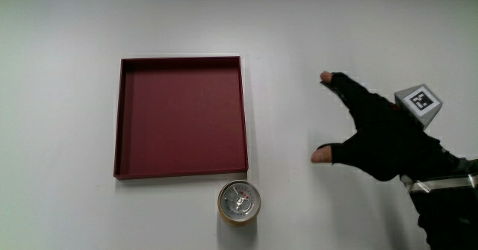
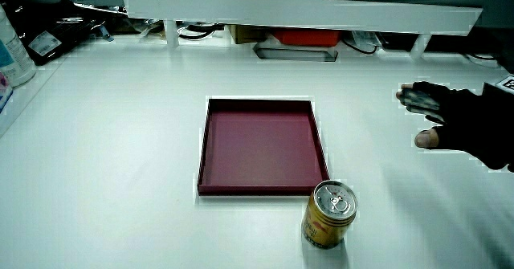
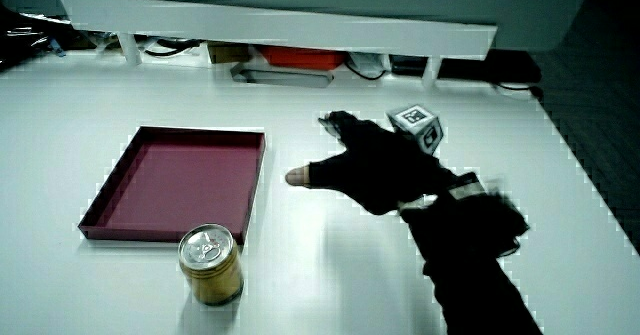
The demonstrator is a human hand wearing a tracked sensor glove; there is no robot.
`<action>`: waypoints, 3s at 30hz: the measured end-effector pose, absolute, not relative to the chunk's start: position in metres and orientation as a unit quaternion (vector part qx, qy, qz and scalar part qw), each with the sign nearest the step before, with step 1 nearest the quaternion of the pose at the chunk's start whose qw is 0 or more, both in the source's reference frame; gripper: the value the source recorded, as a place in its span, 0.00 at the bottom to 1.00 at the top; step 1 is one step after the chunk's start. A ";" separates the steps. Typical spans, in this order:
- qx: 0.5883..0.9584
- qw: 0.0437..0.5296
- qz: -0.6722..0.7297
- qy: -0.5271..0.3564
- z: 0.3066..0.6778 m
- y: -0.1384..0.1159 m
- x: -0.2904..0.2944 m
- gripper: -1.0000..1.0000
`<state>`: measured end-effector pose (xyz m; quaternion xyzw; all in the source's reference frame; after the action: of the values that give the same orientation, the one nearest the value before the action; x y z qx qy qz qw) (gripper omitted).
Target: Pick red bull from desk
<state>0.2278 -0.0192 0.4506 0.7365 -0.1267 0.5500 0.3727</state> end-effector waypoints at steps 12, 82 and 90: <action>0.709 0.442 0.531 -0.145 0.469 0.010 0.190 0.50; 0.706 0.366 0.569 -0.211 0.493 0.062 0.124 1.00; 0.682 0.329 0.610 -0.233 0.476 0.046 0.121 1.00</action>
<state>0.1207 0.0465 0.4756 0.6822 -0.2325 0.6099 0.3294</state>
